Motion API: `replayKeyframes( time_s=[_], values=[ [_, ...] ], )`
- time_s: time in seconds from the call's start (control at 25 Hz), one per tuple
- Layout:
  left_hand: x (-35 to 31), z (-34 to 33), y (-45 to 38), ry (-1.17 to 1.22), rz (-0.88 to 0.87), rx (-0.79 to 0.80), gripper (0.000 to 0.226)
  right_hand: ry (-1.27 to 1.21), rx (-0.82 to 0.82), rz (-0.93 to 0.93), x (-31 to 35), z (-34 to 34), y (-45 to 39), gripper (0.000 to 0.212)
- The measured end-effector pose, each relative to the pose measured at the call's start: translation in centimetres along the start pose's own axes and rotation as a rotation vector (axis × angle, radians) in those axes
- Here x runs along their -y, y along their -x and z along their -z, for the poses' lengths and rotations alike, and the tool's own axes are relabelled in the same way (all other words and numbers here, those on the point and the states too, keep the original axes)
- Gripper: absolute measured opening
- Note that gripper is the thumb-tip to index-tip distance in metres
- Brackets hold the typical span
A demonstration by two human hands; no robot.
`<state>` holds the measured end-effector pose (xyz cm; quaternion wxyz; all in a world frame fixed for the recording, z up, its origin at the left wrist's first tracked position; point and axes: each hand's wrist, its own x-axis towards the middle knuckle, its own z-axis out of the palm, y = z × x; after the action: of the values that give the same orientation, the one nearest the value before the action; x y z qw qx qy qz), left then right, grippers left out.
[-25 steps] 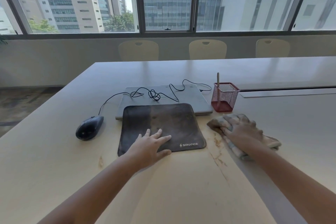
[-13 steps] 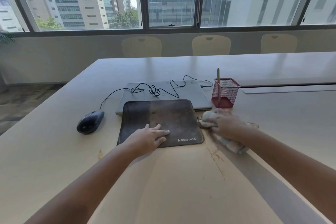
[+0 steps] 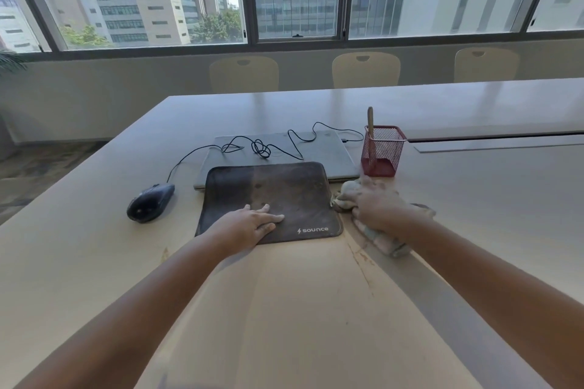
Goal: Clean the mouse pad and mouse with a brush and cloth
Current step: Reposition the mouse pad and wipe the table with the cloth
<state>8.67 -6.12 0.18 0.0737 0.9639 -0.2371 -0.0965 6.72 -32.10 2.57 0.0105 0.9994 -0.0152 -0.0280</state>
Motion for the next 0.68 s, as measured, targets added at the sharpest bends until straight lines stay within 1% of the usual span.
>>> replayKeyframes(
  time_s=[0.08,0.16,0.24,0.28,0.32,0.4,0.48,0.52,0.6,0.68],
  values=[
    [0.0,0.0,0.1,-0.001,0.005,0.000,0.038,0.045,-0.030,0.034,-0.2,-1.0,2.5,0.044],
    [0.0,0.1,0.1,0.001,0.004,0.004,0.038,0.064,-0.068,0.133,-0.6,-2.5,5.6,0.043],
    [-0.1,0.1,0.3,-0.007,0.001,-0.003,0.038,-0.018,-0.043,0.257,-2.0,-2.7,7.0,0.043],
    [-0.2,0.1,0.3,-0.016,0.001,-0.011,0.038,-0.101,-0.020,0.280,-2.9,-2.0,6.7,0.044],
    [-0.1,0.1,0.3,-0.027,0.001,-0.020,0.038,-0.179,0.000,0.256,-3.7,-1.1,5.7,0.045],
    [-0.1,0.0,0.4,-0.043,0.006,-0.020,0.038,-0.209,-0.002,0.115,-4.6,0.2,3.6,0.046],
    [-0.2,0.0,0.5,-0.041,0.021,-0.007,0.038,-0.110,0.009,-0.021,-4.3,-0.2,2.2,0.045],
    [-0.2,0.0,0.5,-0.041,0.027,-0.002,0.038,-0.060,0.020,-0.061,-3.7,-0.5,2.2,0.046],
    [-0.1,0.3,0.3,-0.042,0.038,0.007,0.037,0.007,0.008,-0.072,-2.4,-0.9,3.4,0.047],
    [-0.1,0.5,0.2,-0.046,0.045,0.026,0.037,0.031,-0.035,-0.033,-1.3,-1.5,5.6,0.045]
  ],
)
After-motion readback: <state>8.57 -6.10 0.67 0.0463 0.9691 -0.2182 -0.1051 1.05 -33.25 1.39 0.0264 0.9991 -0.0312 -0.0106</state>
